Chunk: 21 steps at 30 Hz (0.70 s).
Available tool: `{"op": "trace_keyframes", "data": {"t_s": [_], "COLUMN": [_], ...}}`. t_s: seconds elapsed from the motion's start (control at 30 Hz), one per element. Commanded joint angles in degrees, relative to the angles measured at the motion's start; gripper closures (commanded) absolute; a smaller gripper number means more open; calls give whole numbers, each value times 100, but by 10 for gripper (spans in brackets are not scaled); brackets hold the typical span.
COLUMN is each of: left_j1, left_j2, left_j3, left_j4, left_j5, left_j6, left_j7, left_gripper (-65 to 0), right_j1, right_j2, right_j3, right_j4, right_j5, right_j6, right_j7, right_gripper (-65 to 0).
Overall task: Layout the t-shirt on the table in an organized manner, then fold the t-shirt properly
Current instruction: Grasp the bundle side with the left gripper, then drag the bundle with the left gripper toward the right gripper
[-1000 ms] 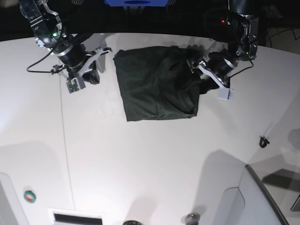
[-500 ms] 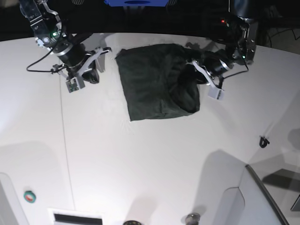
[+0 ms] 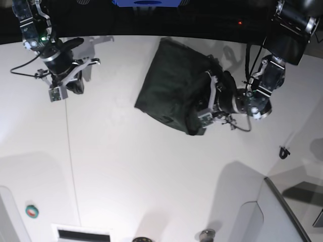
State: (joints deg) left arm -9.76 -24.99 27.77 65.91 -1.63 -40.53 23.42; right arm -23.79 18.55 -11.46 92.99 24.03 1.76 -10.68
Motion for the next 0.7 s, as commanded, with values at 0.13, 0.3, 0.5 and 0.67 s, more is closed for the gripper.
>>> {"op": "trace_keyframes", "data": {"t_s": [0.13, 0.3, 0.5, 0.67], "left_j1": [-268, -523, -743, -945], "left_j2": [7, 403, 948, 1071], "left_j3": [893, 964, 1069, 2001], "left_j4": [-134, -204, -187, -178], "left_j5": [2172, 2831, 2998, 2998], "left_j6": [53, 53, 53, 53], "left_j7": [581, 89, 71, 71], "left_gripper": [0, 0, 0, 0], "right_j1": [10, -34, -69, -69], "right_j2": [49, 40, 31, 31], "right_j3": [26, 26, 26, 34], "right_j4": [94, 103, 94, 94], "right_j5": [36, 45, 45, 45], "right_j6": [31, 31, 22, -13], "right_j7": [123, 123, 114, 114], "right_gripper": [-8, -8, -8, -8]}}
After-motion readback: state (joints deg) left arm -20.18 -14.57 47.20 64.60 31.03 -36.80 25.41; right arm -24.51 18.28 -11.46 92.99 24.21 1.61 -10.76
